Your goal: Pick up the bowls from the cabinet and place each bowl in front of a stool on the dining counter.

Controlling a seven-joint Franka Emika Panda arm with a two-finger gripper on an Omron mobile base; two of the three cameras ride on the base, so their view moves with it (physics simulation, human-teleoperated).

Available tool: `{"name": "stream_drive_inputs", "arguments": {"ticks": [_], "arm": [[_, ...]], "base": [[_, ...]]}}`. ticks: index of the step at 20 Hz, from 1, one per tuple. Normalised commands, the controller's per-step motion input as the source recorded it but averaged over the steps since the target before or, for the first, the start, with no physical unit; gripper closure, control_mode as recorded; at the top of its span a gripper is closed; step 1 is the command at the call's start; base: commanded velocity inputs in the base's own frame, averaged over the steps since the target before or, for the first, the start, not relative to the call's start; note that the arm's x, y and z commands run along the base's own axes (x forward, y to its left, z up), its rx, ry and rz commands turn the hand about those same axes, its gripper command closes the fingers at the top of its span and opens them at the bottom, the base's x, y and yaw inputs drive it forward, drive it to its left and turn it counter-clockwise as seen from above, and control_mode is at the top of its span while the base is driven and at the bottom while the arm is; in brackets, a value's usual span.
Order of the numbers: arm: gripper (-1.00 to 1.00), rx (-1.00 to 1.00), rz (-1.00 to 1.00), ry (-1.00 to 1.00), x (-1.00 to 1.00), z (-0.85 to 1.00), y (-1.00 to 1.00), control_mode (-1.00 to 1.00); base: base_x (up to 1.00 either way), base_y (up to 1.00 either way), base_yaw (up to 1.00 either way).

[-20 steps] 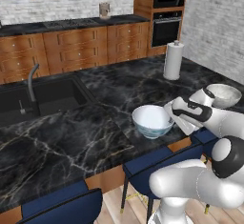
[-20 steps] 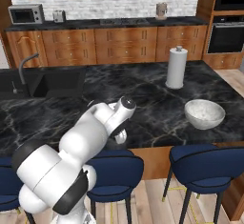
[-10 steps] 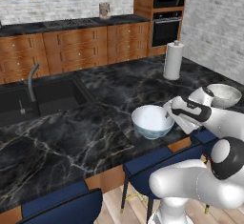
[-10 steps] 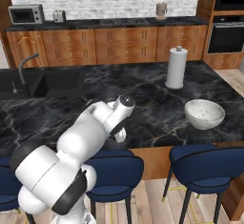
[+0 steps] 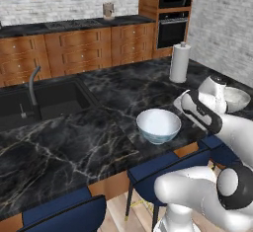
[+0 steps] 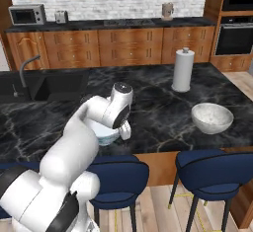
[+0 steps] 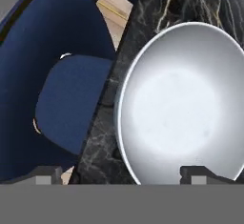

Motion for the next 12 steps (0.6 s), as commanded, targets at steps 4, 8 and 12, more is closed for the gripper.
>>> {"name": "stream_drive_inputs", "arguments": {"ticks": [4, 8, 12], "arm": [[-1.0, -0.1, 0.06, -0.04, -1.0, 0.74, -0.2, -1.0], [-1.0, -0.14, 0.15, 0.0, -0.97, 0.79, 0.03, -1.0], [-1.0, -0.17, 0.12, 0.08, -0.59, 0.59, 0.49, -1.0]], "base": [[0.0, 0.0, 0.0], [0.0, 0.0, 0.0], [0.0, 0.0, 0.0]]}}
